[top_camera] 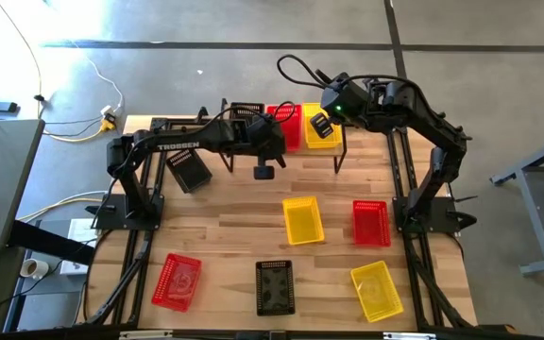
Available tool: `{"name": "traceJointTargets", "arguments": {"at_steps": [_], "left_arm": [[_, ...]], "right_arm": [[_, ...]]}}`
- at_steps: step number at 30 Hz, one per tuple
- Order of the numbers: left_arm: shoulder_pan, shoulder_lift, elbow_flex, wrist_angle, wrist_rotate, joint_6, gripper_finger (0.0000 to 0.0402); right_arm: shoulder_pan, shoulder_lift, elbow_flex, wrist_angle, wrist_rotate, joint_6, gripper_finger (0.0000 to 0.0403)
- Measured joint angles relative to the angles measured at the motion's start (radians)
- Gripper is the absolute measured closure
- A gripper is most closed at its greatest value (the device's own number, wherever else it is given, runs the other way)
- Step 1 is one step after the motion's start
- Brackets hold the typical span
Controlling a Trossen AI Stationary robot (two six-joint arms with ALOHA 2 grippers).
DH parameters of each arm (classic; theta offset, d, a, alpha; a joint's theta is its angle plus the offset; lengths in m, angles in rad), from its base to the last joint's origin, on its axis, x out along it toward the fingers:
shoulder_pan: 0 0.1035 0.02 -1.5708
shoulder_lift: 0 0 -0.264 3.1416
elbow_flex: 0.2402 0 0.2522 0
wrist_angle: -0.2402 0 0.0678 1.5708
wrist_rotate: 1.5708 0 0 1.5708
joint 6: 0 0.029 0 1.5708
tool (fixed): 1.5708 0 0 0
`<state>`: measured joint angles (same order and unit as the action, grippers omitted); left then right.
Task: Stack baskets on shelf by color
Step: Put the middle red basket on the shelf, then stack the bottom black basket on top of the black basket on the shelf
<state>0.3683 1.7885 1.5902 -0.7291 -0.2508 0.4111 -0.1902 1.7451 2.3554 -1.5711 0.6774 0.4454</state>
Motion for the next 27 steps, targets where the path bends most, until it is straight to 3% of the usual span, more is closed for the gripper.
{"name": "traceJointTargets", "arguments": {"at_steps": [9, 27], "left_arm": [[0.000, 0.000, 0.000, 0.001, -0.005, 0.002, 0.0381], [-0.003, 0.000, 0.000, 0.037, -0.039, -0.038, 0.0323]], "right_arm": [[0.000, 0.000, 0.000, 0.000, 0.000, 0.000, 0.0336], [0.000, 0.000, 0.000, 0.000, -0.031, 0.000, 0.0336]]}}
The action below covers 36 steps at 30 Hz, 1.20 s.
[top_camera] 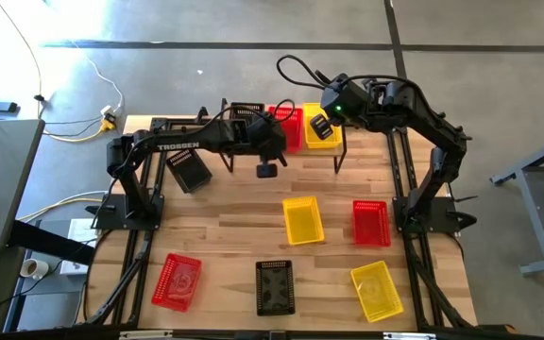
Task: Stack baskets on shelf by color
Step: Stack the bottom black basket on top of the black basket on the shelf
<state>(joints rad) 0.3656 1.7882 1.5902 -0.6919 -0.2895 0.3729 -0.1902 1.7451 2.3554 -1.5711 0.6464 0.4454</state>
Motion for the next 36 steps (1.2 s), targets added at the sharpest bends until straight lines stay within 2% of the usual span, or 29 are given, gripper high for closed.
{"name": "traceJointTargets", "arguments": {"at_steps": [5, 11, 17, 24, 28, 36], "left_arm": [[0.000, 0.000, 0.000, 0.012, -0.032, -0.003, 0.0319], [-0.006, 0.000, 0.000, 0.010, 0.010, -0.007, 0.0318], [-0.023, -0.007, 0.003, 0.004, 0.010, -0.022, 0.0318], [-0.027, -0.008, 0.084, -0.060, -0.049, -0.048, 0.0318], [-0.027, -0.008, 0.149, -0.127, -0.055, -0.049, 0.0318], [-0.027, -0.008, 0.306, -0.391, -0.059, -0.111, 0.0318]], "right_arm": [[0.000, 0.000, 0.000, 0.000, -0.004, 0.000, 0.0336], [0.000, 0.000, 0.000, 0.000, -0.008, -0.008, 0.0336], [0.000, 0.000, 0.000, 0.000, -0.025, -0.008, 0.0336], [0.001, 0.000, 0.000, 0.000, -0.074, -0.008, 0.0336], [0.001, 0.000, 0.000, 0.000, -0.123, 0.002, 0.0336], [0.036, 0.000, 0.000, 0.000, -0.212, 0.000, 0.0336]]}}
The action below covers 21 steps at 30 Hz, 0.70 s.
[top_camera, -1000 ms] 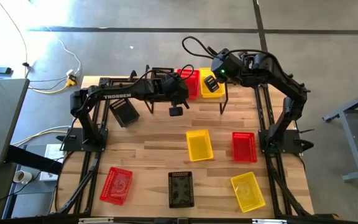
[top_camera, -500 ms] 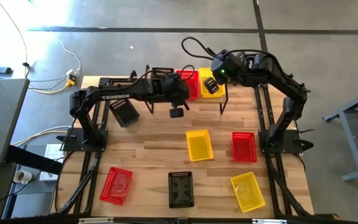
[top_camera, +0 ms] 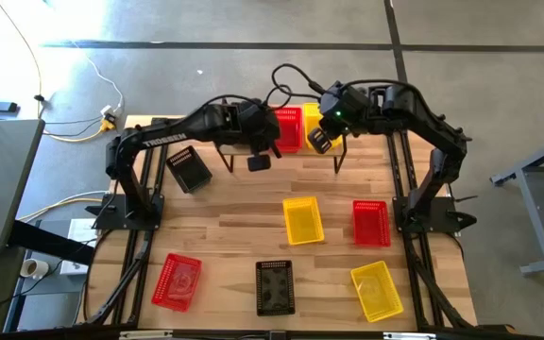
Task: Stack baskets on shelf by color
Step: Stack the bottom black basket on top of the black basket on the shelf
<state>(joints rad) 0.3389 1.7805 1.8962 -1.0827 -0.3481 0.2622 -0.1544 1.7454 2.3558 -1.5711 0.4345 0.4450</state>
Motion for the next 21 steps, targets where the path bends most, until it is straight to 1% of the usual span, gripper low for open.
{"name": "traceJointTargets", "arguments": {"at_steps": [4, 7, 10, 13, 17, 21], "left_arm": [[0.000, 0.000, 0.069, -0.109, 0.000, -0.013, 0.0318], [0.000, -0.011, 0.096, -0.176, 0.000, -0.034, 0.0318], [0.000, -0.043, 0.096, -0.220, 0.017, -0.051, 0.0318], [0.015, -0.088, 0.096, -0.239, 0.083, -0.081, 0.0318], [0.037, -0.171, 0.091, -0.234, 0.156, -0.115, 0.0319], [0.043, -0.271, 0.012, -0.223, 0.165, -0.161, 0.0319]], "right_arm": [[0.023, 0.000, -0.001, 0.001, -0.053, -0.008, 0.0336], [0.045, -0.001, -0.038, 0.001, -0.069, -0.008, 0.0336], [0.070, 0.000, -0.096, 0.001, -0.090, -0.023, 0.0336], [0.100, 0.000, -0.159, 0.001, -0.117, -0.019, 0.0336], [0.132, 0.000, -0.237, 0.000, -0.121, 0.005, 0.0336], [0.162, 0.000, -0.305, 0.000, -0.161, 0.028, 0.0336]]}}
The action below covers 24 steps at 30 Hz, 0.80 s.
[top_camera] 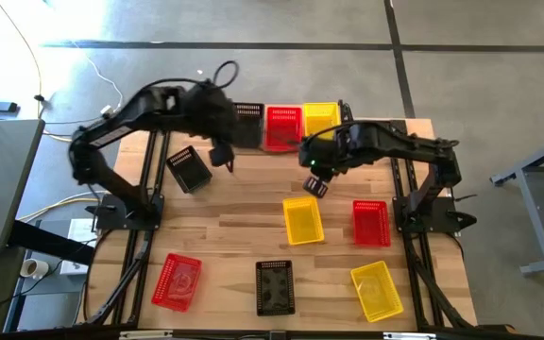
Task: Stack baskets on shelf by color
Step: Stack the bottom black basket on top of the black basket on the shelf
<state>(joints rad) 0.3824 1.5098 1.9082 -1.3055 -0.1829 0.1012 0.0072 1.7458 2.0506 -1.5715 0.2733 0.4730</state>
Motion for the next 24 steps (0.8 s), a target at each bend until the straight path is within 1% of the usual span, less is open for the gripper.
{"name": "traceJointTargets", "arguments": {"at_steps": [6, 12, 19, 24], "left_arm": [[-0.005, -0.171, -0.174, 0.062, 0.000, -0.092, 0.0319], [-0.005, -0.277, -0.295, 0.082, 0.008, -0.178, 0.0319], [-0.005, -0.359, -0.428, 0.080, 0.100, -0.249, 0.0319], [-0.006, -0.408, -0.514, 0.102, 0.146, -0.317, 0.0319]], "right_arm": [[0.059, 0.000, -0.076, 0.008, -0.095, 0.026, 0.0336], [0.130, 0.000, -0.133, 0.099, -0.219, 0.025, 0.0336], [0.216, 0.000, -0.193, 0.284, -0.342, 0.020, 0.0336], [0.274, 0.000, -0.232, 0.398, -0.358, 0.016, 0.0336]]}}
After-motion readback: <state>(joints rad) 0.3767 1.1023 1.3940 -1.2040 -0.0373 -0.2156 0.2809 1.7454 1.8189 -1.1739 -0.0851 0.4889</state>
